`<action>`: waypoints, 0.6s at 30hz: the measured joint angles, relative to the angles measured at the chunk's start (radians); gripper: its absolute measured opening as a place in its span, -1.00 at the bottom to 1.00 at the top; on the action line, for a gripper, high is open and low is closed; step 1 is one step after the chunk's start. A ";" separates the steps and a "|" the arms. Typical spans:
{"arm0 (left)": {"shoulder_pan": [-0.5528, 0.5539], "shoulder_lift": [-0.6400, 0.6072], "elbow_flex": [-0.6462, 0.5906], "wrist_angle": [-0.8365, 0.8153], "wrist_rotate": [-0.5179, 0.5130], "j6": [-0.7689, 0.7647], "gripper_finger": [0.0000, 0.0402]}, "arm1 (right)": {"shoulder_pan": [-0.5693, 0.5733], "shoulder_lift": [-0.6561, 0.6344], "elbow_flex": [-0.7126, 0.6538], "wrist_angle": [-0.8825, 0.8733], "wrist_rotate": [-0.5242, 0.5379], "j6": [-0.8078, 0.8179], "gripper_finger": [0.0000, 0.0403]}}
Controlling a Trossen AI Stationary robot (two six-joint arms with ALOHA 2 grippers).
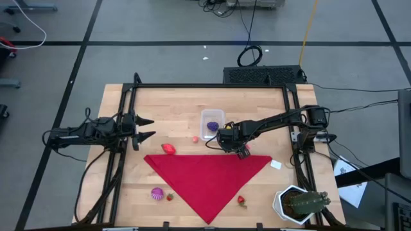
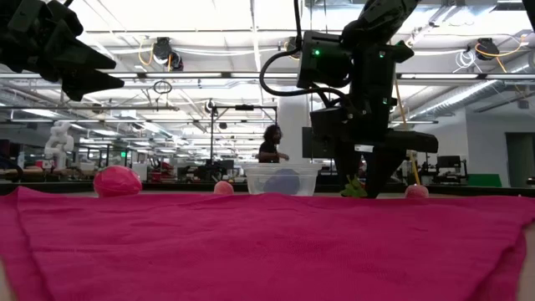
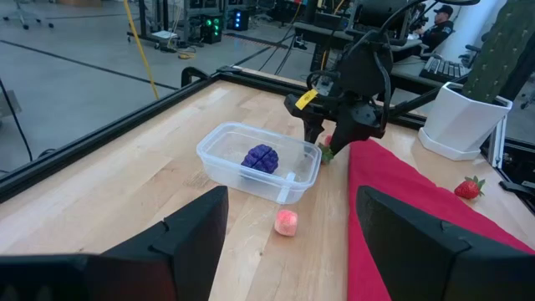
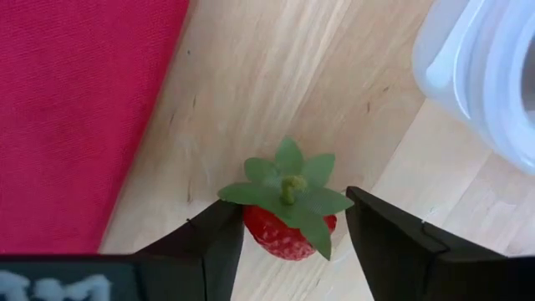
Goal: Pick and placing Produce into tupperware
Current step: Put the top right red strawberry into the transparent bin
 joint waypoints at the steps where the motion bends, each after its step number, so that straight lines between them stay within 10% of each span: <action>1: 0.000 0.000 0.000 0.000 0.000 0.000 0.35 | 0.000 0.000 0.000 -0.001 0.000 0.010 -0.03; 18: 0.000 0.000 0.000 0.000 0.000 0.000 0.35 | 0.000 0.000 0.000 -0.010 0.001 0.071 -0.04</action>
